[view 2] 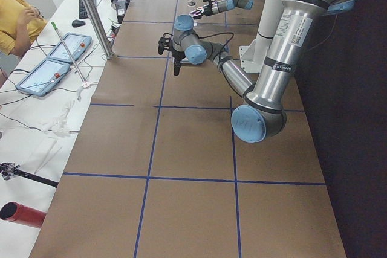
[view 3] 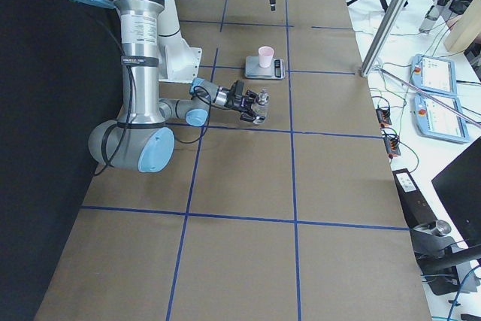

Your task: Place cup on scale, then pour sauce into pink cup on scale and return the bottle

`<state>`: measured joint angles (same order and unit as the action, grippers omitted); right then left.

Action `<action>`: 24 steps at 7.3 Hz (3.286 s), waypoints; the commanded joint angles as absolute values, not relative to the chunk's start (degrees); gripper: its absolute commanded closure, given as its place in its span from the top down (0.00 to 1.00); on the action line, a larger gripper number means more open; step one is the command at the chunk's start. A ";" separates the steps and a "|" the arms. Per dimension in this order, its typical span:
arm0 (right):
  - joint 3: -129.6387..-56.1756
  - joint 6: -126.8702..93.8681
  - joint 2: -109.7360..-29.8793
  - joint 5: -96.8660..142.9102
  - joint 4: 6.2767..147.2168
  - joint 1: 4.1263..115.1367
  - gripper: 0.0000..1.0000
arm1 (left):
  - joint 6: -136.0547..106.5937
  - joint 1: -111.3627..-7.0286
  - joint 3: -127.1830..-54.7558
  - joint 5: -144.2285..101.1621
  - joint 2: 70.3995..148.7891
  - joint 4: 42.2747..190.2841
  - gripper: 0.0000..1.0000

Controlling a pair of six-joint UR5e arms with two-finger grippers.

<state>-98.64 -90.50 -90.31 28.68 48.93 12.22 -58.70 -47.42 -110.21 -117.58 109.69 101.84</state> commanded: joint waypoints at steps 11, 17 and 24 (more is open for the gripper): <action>-96.33 -90.62 -89.82 22.77 48.78 9.24 1.00 | -59.59 -47.55 -111.36 -117.51 109.51 101.69 1.00; -102.81 -90.27 -104.46 22.66 48.25 2.73 1.00 | -59.59 -47.55 -111.36 -117.51 109.51 101.69 1.00; -101.96 -65.27 -112.50 48.72 26.13 15.33 1.00 | -34.76 -58.59 -111.45 -120.99 102.58 101.87 1.00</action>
